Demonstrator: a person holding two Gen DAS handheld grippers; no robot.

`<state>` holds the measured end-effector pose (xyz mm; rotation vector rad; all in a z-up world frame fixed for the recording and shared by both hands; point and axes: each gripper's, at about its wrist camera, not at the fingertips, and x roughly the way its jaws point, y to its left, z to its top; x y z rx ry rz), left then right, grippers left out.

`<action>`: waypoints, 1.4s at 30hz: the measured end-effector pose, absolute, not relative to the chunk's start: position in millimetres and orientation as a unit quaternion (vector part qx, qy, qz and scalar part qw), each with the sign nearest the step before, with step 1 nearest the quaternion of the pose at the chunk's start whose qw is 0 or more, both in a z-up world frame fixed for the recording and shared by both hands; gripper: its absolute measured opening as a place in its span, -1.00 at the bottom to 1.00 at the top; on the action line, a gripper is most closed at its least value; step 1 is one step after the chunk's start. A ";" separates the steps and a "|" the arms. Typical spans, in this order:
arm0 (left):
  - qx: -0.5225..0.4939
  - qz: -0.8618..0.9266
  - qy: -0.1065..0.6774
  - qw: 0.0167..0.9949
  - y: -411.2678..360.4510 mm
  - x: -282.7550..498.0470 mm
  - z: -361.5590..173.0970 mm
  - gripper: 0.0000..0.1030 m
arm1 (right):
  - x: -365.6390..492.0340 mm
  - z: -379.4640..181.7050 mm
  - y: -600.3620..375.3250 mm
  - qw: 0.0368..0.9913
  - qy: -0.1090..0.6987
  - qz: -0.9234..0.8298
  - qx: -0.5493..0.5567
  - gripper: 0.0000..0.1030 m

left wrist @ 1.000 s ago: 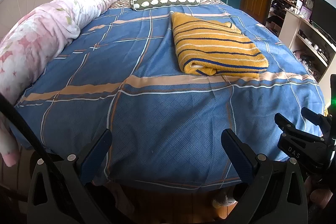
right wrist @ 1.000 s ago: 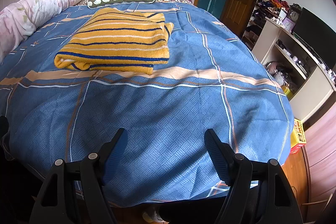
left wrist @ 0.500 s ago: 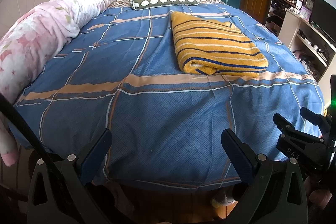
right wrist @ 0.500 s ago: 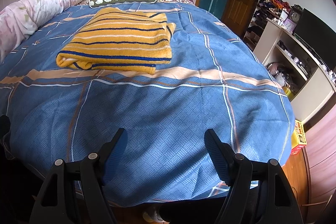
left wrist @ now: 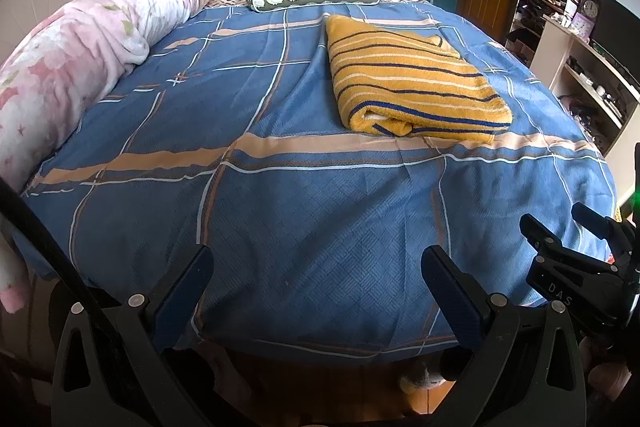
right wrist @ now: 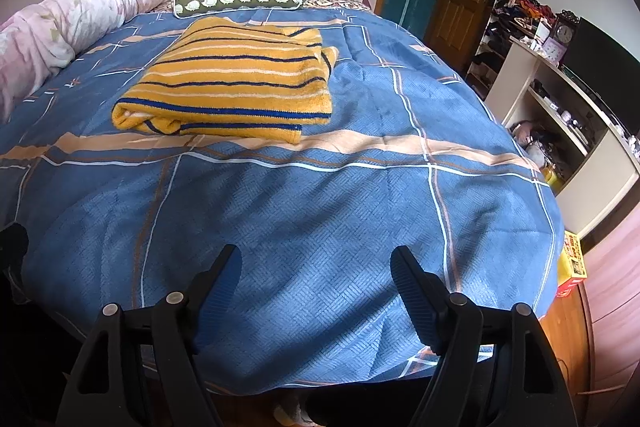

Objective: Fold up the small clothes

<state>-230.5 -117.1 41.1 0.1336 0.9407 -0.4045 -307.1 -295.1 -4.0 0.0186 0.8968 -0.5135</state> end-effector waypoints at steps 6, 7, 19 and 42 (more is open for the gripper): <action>0.062 -0.194 0.452 0.868 -115.1 -227.9 39.6 1.00 | -307.6 -5.5 -295.9 0.870 0.429 -0.244 0.011 0.58; 0.062 -0.194 0.453 0.868 -115.2 -228.0 39.0 1.00 | -307.5 -5.7 -296.2 0.870 0.428 -0.243 0.011 0.59; 0.060 -0.196 0.466 0.861 -114.0 -224.5 25.2 1.00 | -305.9 -17.2 -295.9 0.870 0.431 -0.237 0.014 0.60; 0.076 -0.180 0.452 0.870 -118.2 -152.7 7.7 1.00 | -236.7 -15.4 -331.6 0.887 0.399 -0.233 0.010 0.65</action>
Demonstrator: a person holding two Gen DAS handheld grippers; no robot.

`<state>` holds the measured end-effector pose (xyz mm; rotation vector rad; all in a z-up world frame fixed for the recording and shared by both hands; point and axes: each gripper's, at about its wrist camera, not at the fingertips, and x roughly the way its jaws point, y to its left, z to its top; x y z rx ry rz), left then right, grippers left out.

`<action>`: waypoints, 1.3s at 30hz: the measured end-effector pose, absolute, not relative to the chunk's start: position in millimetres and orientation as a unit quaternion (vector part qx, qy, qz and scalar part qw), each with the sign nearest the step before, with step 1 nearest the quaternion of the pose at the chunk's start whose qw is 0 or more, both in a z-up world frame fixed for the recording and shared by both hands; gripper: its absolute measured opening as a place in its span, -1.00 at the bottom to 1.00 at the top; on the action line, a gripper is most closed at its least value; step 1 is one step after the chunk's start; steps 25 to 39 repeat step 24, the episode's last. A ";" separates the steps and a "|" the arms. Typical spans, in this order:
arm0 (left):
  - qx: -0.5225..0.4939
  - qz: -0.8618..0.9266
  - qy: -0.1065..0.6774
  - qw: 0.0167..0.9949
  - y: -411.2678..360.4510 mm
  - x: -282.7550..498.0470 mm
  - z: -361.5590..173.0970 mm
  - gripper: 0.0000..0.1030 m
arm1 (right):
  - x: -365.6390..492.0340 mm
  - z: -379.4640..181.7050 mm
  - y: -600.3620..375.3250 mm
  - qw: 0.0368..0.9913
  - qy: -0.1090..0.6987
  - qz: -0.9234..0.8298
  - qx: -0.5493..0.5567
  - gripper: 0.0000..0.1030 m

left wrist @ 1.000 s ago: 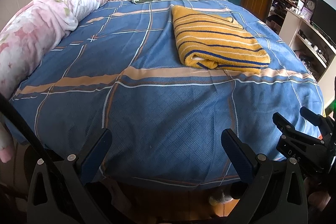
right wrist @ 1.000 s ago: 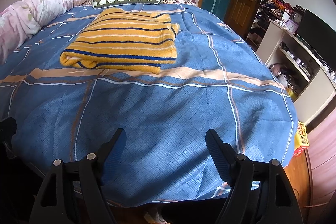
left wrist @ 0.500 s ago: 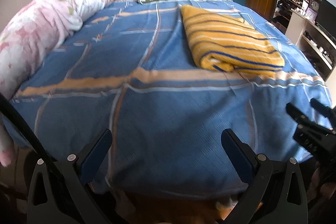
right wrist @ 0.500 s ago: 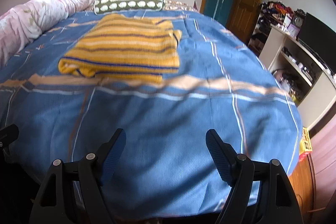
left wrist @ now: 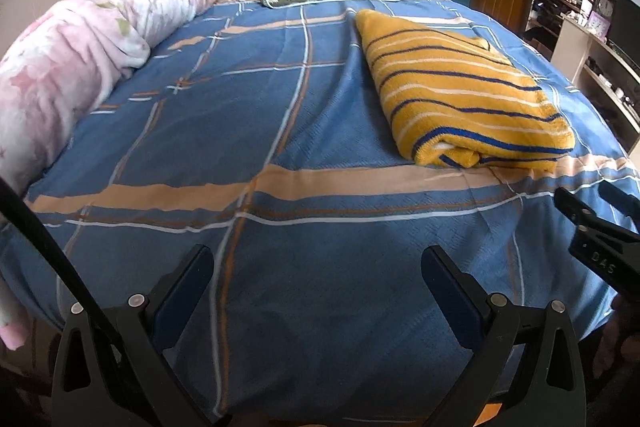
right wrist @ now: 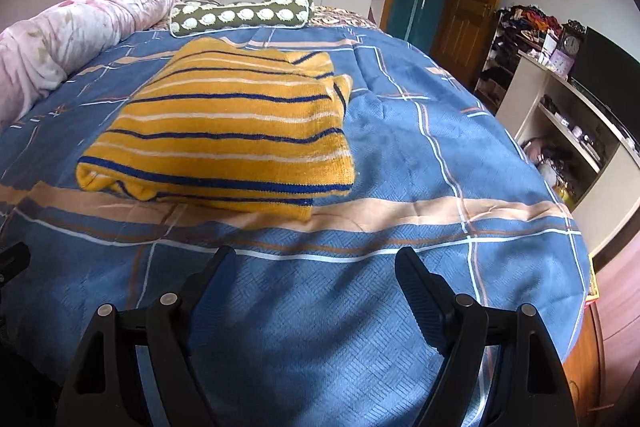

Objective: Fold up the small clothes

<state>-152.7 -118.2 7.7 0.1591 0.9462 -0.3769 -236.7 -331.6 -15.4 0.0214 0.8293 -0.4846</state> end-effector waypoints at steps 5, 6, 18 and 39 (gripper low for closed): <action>0.084 -0.185 0.461 0.864 -124.8 -148.6 -1.5 1.00 | -232.7 -25.6 -334.0 0.881 0.411 -0.235 0.010 0.65; 0.082 -0.186 0.465 0.862 -125.3 -146.9 -3.7 1.00 | -231.3 -27.3 -335.1 0.880 0.413 -0.235 0.011 0.65; 0.065 -0.185 0.483 0.853 -127.5 -117.1 -17.5 1.00 | -217.7 -29.0 -344.0 0.881 0.409 -0.238 0.016 0.66; 0.058 -0.186 0.484 0.853 -127.2 -107.0 -18.2 1.00 | -208.2 -30.9 -338.7 0.882 0.411 -0.231 0.011 0.66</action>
